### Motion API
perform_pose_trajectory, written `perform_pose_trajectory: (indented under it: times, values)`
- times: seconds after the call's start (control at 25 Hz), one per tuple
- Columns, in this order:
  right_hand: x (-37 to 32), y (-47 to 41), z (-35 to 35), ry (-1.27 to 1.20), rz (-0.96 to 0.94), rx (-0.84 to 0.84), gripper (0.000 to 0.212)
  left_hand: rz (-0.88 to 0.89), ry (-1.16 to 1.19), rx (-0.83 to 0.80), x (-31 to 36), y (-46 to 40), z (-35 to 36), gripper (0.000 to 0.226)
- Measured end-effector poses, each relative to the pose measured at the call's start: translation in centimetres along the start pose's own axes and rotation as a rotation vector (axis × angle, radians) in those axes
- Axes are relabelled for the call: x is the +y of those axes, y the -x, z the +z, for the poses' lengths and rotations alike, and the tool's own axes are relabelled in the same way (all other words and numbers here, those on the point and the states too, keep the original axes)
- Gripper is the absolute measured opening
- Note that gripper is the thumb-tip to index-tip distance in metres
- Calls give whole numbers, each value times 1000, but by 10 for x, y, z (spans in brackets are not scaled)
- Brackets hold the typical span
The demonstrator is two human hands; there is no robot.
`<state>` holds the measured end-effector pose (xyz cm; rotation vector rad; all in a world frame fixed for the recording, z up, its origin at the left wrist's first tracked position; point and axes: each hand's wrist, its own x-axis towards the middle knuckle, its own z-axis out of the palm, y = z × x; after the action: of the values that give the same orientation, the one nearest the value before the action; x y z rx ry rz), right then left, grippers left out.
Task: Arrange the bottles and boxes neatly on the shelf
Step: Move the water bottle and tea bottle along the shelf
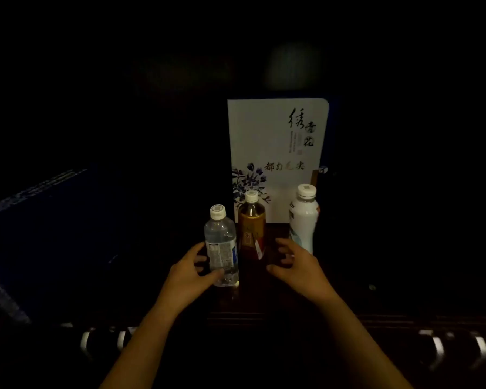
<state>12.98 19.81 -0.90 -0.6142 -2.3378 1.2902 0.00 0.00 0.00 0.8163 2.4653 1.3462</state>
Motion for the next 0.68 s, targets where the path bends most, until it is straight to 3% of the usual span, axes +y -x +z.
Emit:
perform_pose_trajectory:
  times: [0.44, 0.68]
  values:
    - [18, -69, 39, -306, -103, 69, 89, -12, 251, 14, -25, -32, 30, 80]
    - [12, -87, 47, -317, -102, 75, 76, -49, 369, -12, -34, -40, 23, 62]
